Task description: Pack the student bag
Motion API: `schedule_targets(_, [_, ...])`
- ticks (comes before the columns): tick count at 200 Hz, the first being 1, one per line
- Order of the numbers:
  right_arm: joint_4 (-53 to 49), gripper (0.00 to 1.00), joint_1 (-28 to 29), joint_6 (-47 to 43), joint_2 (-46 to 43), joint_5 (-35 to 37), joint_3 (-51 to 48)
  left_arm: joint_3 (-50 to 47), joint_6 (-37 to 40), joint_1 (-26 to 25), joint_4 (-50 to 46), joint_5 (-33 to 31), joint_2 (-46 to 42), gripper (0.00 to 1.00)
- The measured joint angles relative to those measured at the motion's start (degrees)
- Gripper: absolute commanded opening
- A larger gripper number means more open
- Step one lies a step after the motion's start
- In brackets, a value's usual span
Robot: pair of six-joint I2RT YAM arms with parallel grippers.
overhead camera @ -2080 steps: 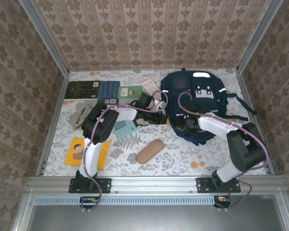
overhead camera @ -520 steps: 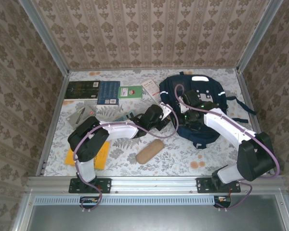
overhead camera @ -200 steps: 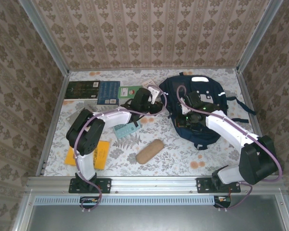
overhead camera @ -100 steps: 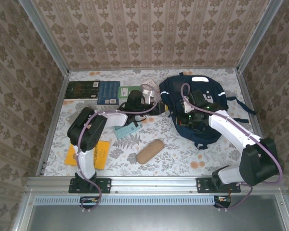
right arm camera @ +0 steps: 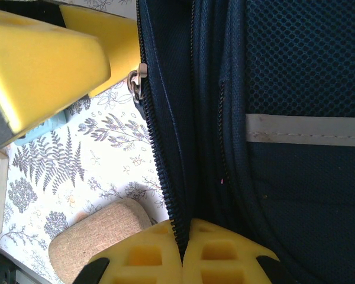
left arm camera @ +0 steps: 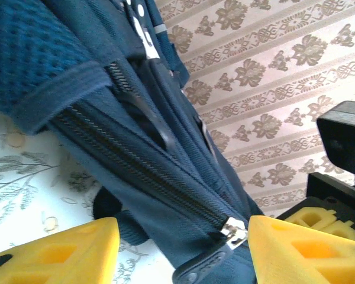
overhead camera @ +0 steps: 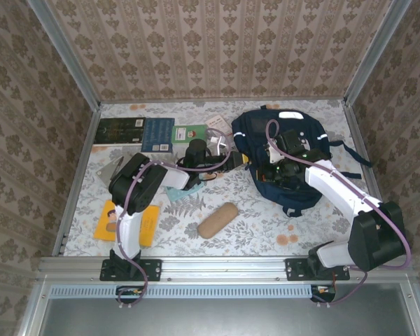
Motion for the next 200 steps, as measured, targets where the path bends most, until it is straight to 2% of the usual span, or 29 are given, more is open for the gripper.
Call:
schedule_targets(53, [0.0,0.0,-0.3,0.2,0.0,-0.2,0.0,-0.5,-3.2,-1.9,3.6,0.5,0.8,0.6])
schedule_targets(72, [0.0,0.0,-0.3,0.2,0.0,-0.3,0.0,-0.9,-4.1,-2.0,4.7,0.7,0.8,0.53])
schedule_targets(119, [0.0,0.0,-0.4,0.4,0.0,-0.4,0.0,-2.7,-5.2,-2.2,6.1,0.7,0.8,0.45])
schedule_targets(155, [0.0,0.0,-0.4,0.7,0.0,-0.4,0.0,-4.3,-5.4,-2.3,6.2,0.6,0.3,0.34])
schedule_targets(167, [0.0,0.0,-0.4,0.9,0.0,-0.4,0.0,-4.5,-5.4,-2.2,6.2,0.6,0.1,0.27])
schedule_targets(187, [0.0,0.01,-0.4,1.1,0.0,-0.3,0.0,-4.5,-5.4,-2.2,6.1,0.5,-0.3,0.24])
schedule_targets(200, [0.0,0.01,-0.5,1.1,0.0,-0.3,0.0,-4.5,-5.3,-2.2,6.1,0.6,-0.6,0.27])
